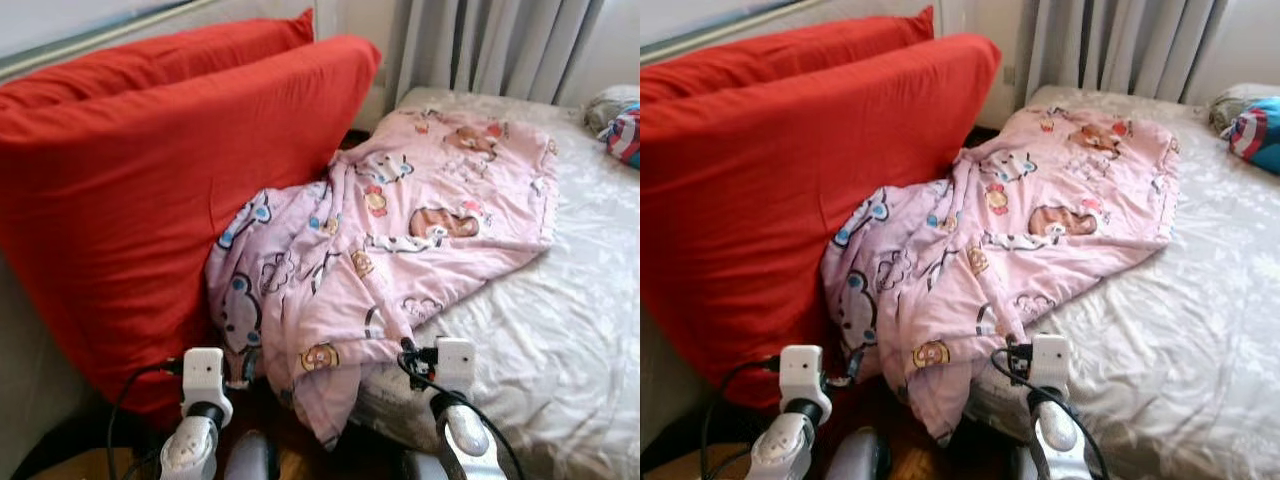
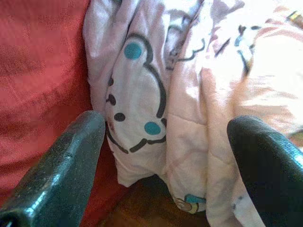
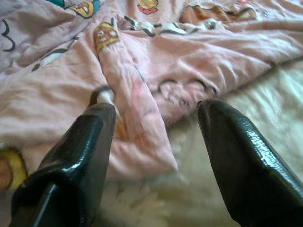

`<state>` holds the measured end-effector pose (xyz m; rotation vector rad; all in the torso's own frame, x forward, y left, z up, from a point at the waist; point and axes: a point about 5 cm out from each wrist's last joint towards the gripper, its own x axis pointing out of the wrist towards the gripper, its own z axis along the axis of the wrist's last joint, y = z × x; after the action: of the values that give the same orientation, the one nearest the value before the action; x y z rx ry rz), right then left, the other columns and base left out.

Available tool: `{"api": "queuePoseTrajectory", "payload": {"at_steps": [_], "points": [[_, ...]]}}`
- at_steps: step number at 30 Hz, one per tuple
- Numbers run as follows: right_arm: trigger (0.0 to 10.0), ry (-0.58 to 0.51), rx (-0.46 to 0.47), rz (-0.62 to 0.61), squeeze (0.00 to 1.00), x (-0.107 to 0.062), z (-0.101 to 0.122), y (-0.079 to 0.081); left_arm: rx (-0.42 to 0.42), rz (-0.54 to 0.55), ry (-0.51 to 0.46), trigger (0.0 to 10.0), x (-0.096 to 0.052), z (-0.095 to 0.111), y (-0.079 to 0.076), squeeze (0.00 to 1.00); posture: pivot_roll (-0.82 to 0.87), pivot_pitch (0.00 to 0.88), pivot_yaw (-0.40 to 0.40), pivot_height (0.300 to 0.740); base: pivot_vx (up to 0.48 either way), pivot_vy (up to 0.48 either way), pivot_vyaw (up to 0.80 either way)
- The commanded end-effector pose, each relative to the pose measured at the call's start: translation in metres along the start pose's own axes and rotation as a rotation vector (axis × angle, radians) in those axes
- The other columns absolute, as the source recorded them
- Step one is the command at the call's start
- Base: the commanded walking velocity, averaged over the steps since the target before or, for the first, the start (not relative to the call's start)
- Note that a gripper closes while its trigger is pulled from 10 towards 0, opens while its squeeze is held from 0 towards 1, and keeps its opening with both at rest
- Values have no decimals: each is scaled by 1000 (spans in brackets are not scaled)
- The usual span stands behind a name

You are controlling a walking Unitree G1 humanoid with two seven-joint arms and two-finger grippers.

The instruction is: Clean up the room

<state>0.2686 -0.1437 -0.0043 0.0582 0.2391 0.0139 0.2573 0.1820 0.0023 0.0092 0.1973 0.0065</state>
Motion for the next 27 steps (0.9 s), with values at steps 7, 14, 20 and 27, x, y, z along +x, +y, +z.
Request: {"api": "queuePoseTrajectory", "payload": {"at_steps": [7, 14, 20, 27], "points": [[10000, -18, -12, 65, 0, 1, 3, 12, 7, 14, 3, 10000, -1, 0, 5, 0, -21, 60, 3, 619, 287, 0, 0], [10000, 30, 4, 69, 0, 1, -2, 10, 8, 18, 2, 10000, -1, 1, 4, 0, -22, 62, 3, 619, 122, 0, 0], [10000, 86, 2, 128, 0, 0, -8, 13, 7, 11, 2, 10000, -1, 1, 3, 0, -22, 62, 3, 619, 0, 0, 0], [10000, 171, -24, 179, 0, 5, -11, 18, 9, 7, 1, 10000, -2, 2, 3, 0, -11, 76, 4, 619, 0, 0, 0]]}}
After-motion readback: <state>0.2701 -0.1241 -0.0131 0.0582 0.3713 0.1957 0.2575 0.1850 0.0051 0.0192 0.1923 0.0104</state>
